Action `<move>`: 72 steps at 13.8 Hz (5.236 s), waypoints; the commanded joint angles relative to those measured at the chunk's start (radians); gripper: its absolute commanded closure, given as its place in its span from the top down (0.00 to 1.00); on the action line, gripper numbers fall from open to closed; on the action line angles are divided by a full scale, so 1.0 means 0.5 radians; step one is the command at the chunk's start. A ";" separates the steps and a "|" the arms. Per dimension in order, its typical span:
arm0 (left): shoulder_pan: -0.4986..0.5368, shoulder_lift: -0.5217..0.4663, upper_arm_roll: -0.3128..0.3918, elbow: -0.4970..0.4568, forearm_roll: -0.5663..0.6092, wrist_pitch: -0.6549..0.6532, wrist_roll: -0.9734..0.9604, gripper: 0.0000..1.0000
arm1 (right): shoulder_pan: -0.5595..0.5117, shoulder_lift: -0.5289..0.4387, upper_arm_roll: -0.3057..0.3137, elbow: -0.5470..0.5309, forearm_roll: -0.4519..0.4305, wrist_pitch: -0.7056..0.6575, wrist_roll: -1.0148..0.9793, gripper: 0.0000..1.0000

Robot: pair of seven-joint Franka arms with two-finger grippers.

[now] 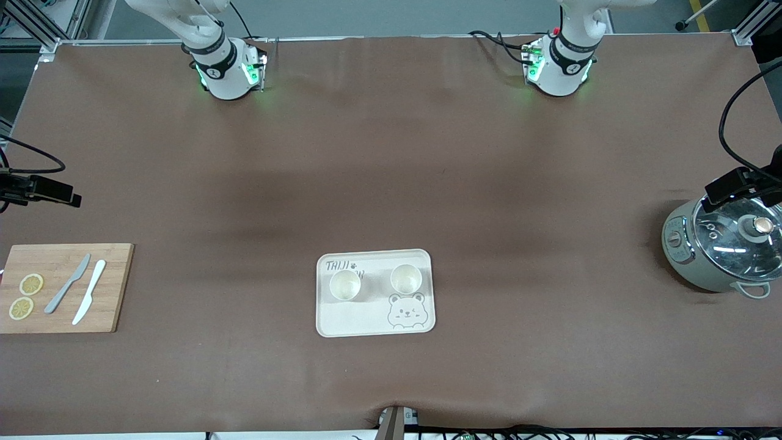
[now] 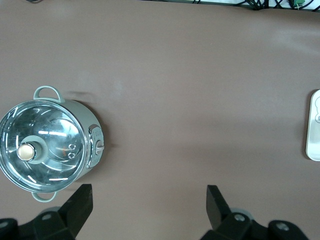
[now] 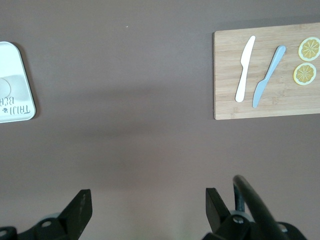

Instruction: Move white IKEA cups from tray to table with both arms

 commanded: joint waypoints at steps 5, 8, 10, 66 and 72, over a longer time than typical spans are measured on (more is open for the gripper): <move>-0.023 0.055 -0.010 -0.013 0.003 -0.013 -0.006 1.00 | -0.009 -0.024 0.017 -0.028 -0.011 0.009 0.022 1.00; -0.100 0.134 -0.022 -0.010 0.013 -0.010 -0.034 1.00 | -0.009 -0.024 0.017 -0.028 -0.017 0.006 0.022 1.00; -0.134 0.196 -0.025 -0.010 0.010 -0.007 -0.062 1.00 | -0.006 -0.024 0.020 -0.031 -0.005 0.006 0.022 1.00; -1.244 1.273 0.042 0.042 -0.101 1.490 -2.034 0.00 | 1.117 1.034 0.029 -0.043 0.238 1.421 1.295 1.00; -1.220 1.178 0.137 0.042 -0.104 1.349 -2.007 0.00 | 1.123 1.135 0.029 -0.046 0.235 1.574 1.295 1.00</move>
